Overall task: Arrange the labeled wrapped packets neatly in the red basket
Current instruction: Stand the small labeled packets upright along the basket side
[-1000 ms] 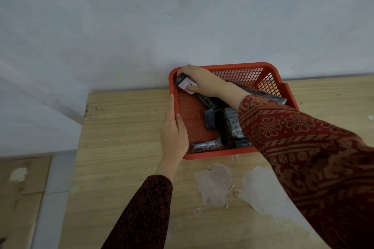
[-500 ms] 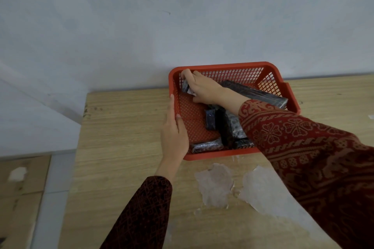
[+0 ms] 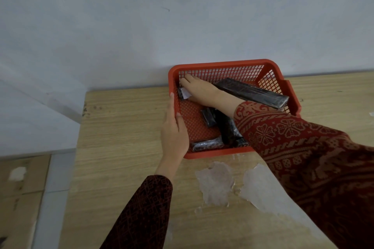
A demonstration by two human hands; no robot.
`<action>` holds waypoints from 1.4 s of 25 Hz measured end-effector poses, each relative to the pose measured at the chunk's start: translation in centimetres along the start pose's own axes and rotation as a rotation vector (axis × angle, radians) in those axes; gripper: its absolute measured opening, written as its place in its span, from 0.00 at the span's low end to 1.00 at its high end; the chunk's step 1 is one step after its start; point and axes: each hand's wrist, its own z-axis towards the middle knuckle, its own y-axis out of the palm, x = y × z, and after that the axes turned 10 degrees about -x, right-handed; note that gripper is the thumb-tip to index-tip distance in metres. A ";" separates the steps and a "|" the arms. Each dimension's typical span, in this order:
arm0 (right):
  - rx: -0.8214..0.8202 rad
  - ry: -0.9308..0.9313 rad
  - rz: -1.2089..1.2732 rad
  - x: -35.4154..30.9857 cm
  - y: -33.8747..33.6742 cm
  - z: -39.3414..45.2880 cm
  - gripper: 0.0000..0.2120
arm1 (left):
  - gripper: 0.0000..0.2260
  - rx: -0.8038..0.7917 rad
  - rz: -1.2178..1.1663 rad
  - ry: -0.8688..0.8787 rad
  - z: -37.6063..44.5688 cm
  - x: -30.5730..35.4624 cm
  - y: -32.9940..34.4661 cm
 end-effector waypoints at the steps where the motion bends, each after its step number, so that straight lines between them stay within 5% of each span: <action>1: 0.031 0.004 -0.034 0.0 0.5 -0.2 0.16 | 0.23 0.004 0.008 0.003 0.0 0.0 0.1; 15: -0.008 0.186 0.134 -0.8 1.1 -0.4 0.17 | 0.23 0.014 0.039 0.024 0.1 -0.1 0.2; 20: 0.222 0.315 0.251 -1.3 1.4 -4.8 0.18 | 0.23 0.015 0.020 0.007 0.2 -0.2 0.2; 26: -0.015 0.424 -0.016 -3.8 3.3 -6.9 0.34 | 0.23 0.018 0.026 0.019 0.2 -0.1 0.2; 32: -0.035 0.443 -0.044 -3.6 2.1 -6.5 0.21 | 0.23 0.005 0.025 0.009 0.1 -0.2 0.1; 35: -0.009 0.424 0.145 -3.6 2.0 -7.6 0.15 | 0.23 0.005 0.017 0.010 0.0 -0.3 0.1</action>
